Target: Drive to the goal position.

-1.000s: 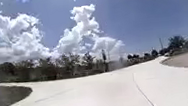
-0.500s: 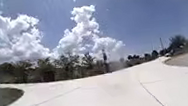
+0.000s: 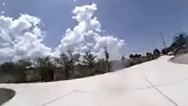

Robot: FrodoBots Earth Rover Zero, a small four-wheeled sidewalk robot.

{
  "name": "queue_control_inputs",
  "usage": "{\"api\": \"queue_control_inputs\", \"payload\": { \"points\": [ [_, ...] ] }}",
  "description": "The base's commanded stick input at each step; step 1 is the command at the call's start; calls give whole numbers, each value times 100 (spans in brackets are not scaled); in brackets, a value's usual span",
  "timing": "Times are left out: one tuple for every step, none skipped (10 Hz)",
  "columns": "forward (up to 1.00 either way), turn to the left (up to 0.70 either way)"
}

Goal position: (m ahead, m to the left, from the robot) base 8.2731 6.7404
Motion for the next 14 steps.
{"api": "queue_control_inputs", "payload": {
  "points": [
    [85,33],
    [85,33],
    [85,33],
    [85,33],
    [85,33],
    [85,33],
    [85,33],
    [85,33],
    [85,20],
    [85,1],
    [85,-1],
    [85,-1],
    [85,-1],
    [85,-1]
  ]
}}
